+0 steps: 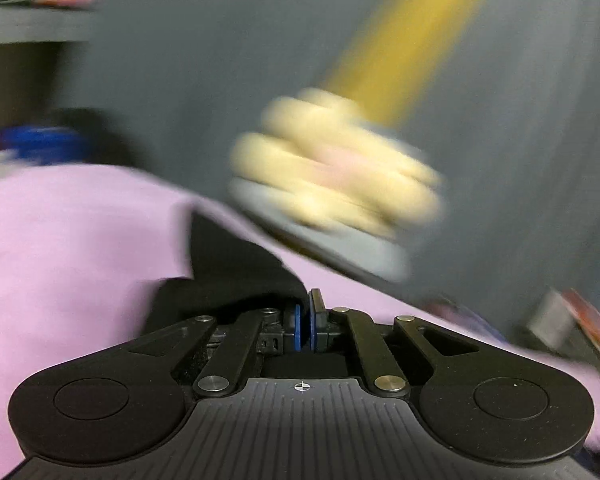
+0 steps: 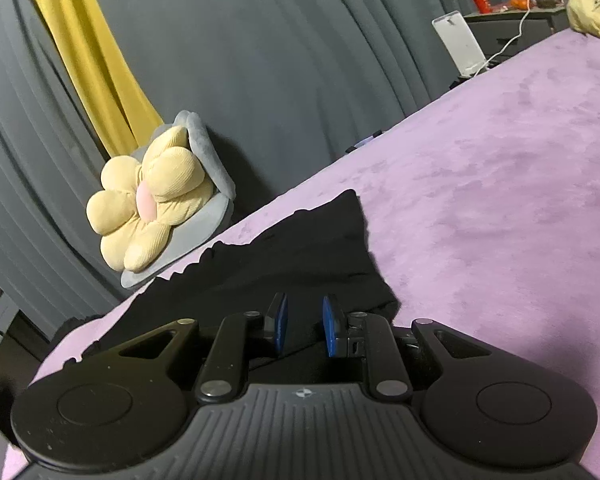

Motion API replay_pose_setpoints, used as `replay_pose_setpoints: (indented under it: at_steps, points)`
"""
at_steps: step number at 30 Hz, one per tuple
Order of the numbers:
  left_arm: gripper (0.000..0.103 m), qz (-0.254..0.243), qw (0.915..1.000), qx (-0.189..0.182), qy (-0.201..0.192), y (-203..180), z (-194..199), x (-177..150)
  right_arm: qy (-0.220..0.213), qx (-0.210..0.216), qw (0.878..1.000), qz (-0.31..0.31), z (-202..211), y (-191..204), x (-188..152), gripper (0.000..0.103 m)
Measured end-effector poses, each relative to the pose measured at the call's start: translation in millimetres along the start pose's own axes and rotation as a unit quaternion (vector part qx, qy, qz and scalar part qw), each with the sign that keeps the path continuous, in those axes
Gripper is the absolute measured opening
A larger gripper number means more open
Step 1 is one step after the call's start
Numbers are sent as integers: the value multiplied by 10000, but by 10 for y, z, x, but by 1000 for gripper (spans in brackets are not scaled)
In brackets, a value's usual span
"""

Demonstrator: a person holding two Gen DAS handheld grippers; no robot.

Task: Fold small clothes

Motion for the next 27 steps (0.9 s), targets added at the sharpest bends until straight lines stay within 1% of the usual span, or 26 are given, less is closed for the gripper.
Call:
replay_pose_setpoints:
  at_steps: [1,3,4,5,6,7,8,9,10,11,12,14,15,16,18,21,22,24,25,27]
  points:
    - [8,-168,9988,-377,246,-331,-132,-144,-14,11,10000,6,58,-7,10,18]
    - [24,-485,9903,-966,870,-888,-426,-471,-16,6,10000,29,155,-26,15,18]
    - [43,-533,9862,-1087,1128,-1065,-531,-640,33,19,10000,50,195,-41,13,18]
    - [48,-494,9830,-1119,1367,-1179,-605,-798,100,25,9999,71,221,-55,5,18]
    - [48,-375,9796,-1087,1647,-1240,-665,-944,190,24,9998,86,241,-73,-5,18]
    - [48,-223,9776,-946,1868,-1256,-710,-1049,279,50,9996,91,248,-84,-15,20]
    - [48,9,9772,-678,2010,-1186,-690,-1116,378,90,9992,87,244,-87,-25,22]
    - [48,232,9788,-417,1989,-1060,-644,-1118,465,148,9988,63,234,-79,-36,23]
    - [52,421,9811,-82,1889,-939,-505,-1133,541,233,9983,13,212,-58,-44,24]
    - [56,555,9822,302,1769,-797,-372,-1122,641,341,9973,-48,181,-16,-57,28]
    - [58,698,9824,699,1583,-641,-214,-1103,812,526,9952,-125,119,58,-77,31]
    - [62,1016,9785,1322,1217,-324,-13,-975,1147,893,9892,-198,-20,270,-154,49]
    - [62,1199,9752,1554,1021,-226,83,-961,1261,1038,9864,-172,-78,384,-198,52]
    - [63,1373,9726,1692,805,-142,174,-968,1414,1206,9826,-75,-167,555,-267,54]
    - [64,1638,9676,1838,552,-6,229,-1004,1657,1333,9771,118,-326,817,-384,54]
    - [64,1904,9615,1904,541,-60,245,-1227,2019,1281,9706,274,-604,1106,-546,54]
    - [64,1899,9617,1897,555,-48,222,-1309,2052,1175,9712,296,-676,1158,-576,55]
    - [64,1782,9646,1850,595,-20,191,-1349,2018,1032,9736,272,-741,1229,-594,56]
    - [65,1702,9663,1829,615,48,252,-1384,1990,1002,9744,283,-749,1266,-588,56]
    - [66,1536,9699,1778,637,25,254,-1429,1929,942,9753,526,-735,1350,-579,35]
Point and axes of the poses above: each gripper's, at about its wrist camera, not at the fingertips, and z roughly against the way its jaws point, y to its left, x to its top, the point moved 4 cm from there along -z, roughly the way its jaws point, and after that the axes turned 8 degrees about -x, right-handed, at the moved point
